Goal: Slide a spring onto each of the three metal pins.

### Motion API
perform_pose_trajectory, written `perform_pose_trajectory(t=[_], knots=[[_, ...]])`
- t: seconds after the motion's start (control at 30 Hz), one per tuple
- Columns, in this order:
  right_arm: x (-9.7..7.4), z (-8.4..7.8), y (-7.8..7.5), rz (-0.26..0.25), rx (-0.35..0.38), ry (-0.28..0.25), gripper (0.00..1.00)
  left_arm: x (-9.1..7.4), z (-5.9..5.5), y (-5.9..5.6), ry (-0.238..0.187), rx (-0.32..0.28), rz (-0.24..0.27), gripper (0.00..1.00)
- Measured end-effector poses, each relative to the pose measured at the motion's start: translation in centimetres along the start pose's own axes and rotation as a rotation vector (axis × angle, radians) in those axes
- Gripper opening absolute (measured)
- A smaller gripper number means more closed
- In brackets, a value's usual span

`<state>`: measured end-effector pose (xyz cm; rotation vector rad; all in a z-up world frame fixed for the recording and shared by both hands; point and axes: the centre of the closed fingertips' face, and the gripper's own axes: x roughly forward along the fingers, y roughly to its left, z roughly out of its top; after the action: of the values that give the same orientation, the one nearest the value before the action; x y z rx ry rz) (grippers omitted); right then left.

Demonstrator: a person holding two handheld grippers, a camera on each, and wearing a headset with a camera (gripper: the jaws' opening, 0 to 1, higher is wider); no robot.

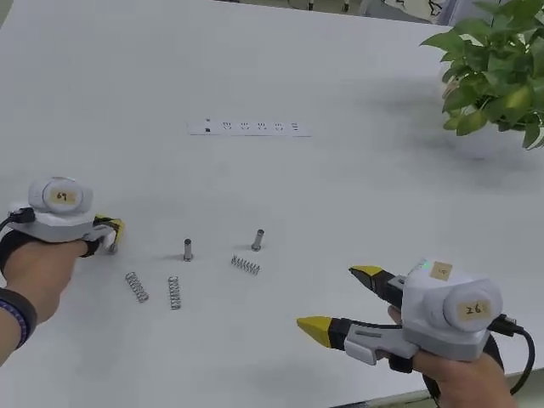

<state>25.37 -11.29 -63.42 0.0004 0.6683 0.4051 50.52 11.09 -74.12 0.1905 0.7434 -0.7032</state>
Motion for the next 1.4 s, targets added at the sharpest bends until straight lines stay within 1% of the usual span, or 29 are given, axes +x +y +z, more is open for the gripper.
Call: perform_pose_trajectory(t=[0.23, 0.37, 0.8, 1.17, 1.4], knots=[[0.0, 0.2, 0.0, 0.000, 0.000, -0.007, 0.70, -0.5, 0.2, 0.2, -0.008, 0.008, 0.004, 0.00], [-0.1, 0.1, 0.1, 0.000, 0.000, -0.011, 0.70, -0.8, -0.1, 0.1, -0.001, 0.012, 0.005, 0.00], [-0.5, -0.1, 0.2, -0.006, 0.000, -0.019, 0.70, -1.6, 0.0, -0.6, -0.009, 0.026, 0.004, 0.00], [-0.7, -0.3, 0.5, -0.002, -0.005, -0.018, 0.70, -2.0, -0.3, -1.1, -0.006, 0.034, 0.001, 0.00], [-0.7, -0.6, 0.7, 0.000, -0.004, -0.018, 0.70, -2.2, -0.5, -1.7, -0.006, 0.046, -0.004, 0.00]])
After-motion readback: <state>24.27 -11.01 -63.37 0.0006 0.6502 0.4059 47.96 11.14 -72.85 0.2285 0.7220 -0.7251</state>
